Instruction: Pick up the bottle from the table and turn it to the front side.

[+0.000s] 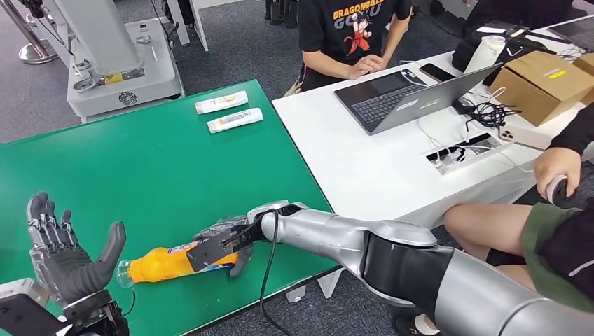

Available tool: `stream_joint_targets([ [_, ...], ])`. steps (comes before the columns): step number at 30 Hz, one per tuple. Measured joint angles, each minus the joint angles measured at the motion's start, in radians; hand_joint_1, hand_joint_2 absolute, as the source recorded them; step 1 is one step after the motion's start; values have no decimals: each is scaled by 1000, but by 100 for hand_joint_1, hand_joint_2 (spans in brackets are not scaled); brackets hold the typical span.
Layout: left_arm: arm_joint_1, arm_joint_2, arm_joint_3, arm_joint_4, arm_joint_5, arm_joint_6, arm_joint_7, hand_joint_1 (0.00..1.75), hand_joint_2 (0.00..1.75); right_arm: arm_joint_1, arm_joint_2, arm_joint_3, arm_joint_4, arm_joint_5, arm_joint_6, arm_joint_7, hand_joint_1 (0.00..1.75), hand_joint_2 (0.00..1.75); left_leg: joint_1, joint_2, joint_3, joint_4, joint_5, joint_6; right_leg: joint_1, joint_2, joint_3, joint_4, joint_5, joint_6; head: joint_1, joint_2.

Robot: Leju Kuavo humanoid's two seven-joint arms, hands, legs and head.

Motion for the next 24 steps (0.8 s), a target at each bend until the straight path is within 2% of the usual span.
stream_joint_targets([
  [1, 0, 0, 0, 0, 0, 0, 0, 0, 175, 0, 0, 0, 2, 3, -4, 2, 0, 175, 0, 0, 0, 0, 0, 0, 0, 0, 0, 0, 0, 0, 0, 0],
  [2, 0, 0, 0, 0, -1, -1, 1, 0, 175, 1, 0, 0, 4, 8, -8, 4, 16, 175, 0, 0, 0, 0, 0, 0, 0, 0, 0, 0, 0, 0, 0, 0],
  [5, 2, 0, 0, 0, -4, -3, 4, 0, 175, 4, -2, -1, 6, 30, -31, 15, 130, 175, 0, 0, 1, 0, 0, 0, 0, 0, 0, 0, 0, 0, 0, 0],
  [6, 5, 0, 0, 0, -5, -4, 5, 0, 175, 4, -4, -2, 6, 36, -38, 18, 152, 175, 0, 0, 1, 0, 0, 0, 0, 0, 1, 0, 0, 0, 0, 0],
  [11, 23, 0, 0, 0, -7, -6, 6, 0, 175, 4, -15, -8, 3, 47, -47, 21, 175, 175, 0, 1, 2, 0, 0, 0, 0, 0, 2, 0, 0, 0, 0, 0],
  [24, 34, 6, 0, 5, -7, 8, -9, 0, 175, 9, -35, -40, -14, 50, -80, -10, 175, 175, 0, 0, 2, 1, 0, 0, 0, 0, 2, 0, 0, 0, 0, 0],
])
